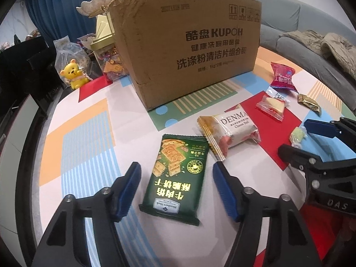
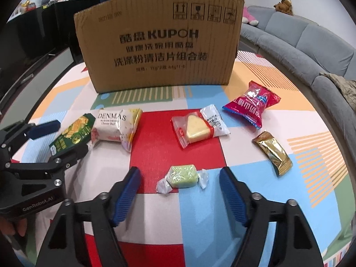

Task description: Organize snacks

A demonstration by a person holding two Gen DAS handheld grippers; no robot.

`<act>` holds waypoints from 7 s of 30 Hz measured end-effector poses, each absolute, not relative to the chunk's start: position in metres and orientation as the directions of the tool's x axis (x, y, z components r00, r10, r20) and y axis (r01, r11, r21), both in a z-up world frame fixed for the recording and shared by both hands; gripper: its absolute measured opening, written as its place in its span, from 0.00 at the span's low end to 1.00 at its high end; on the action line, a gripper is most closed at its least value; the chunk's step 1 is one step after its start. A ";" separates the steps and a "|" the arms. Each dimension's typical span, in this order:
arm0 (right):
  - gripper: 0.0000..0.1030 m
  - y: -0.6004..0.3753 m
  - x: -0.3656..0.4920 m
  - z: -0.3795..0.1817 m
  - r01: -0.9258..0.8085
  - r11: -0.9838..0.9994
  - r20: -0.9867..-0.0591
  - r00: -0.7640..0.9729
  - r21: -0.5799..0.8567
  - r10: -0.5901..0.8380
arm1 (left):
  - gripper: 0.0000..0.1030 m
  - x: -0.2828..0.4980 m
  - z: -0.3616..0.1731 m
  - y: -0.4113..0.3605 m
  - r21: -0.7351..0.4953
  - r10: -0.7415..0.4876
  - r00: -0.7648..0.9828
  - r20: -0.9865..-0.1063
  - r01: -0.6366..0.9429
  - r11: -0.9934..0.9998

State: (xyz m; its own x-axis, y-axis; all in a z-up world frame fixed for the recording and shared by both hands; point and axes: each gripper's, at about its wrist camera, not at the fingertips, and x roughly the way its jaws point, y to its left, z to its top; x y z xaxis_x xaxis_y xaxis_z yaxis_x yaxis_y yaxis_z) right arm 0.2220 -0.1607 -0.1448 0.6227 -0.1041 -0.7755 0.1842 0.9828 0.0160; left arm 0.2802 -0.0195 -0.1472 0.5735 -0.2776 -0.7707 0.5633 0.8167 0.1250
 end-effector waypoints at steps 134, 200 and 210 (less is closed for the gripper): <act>0.32 -0.180 0.218 -0.049 0.051 0.997 -0.630 0.777 0.060 -0.002 | 0.41 0.251 -0.068 -0.021 0.027 -0.160 0.727 -0.668 0.238 0.971; 0.32 -0.235 0.363 0.044 0.002 1.000 -0.508 0.862 -0.011 -0.007 | 0.41 0.391 0.023 -0.086 0.001 -0.184 0.815 -0.549 0.221 0.975; 0.33 -0.237 0.384 0.027 -0.032 0.999 -0.566 0.823 0.012 0.033 | 0.42 0.400 0.011 -0.087 -0.014 -0.209 0.794 -0.571 0.245 0.969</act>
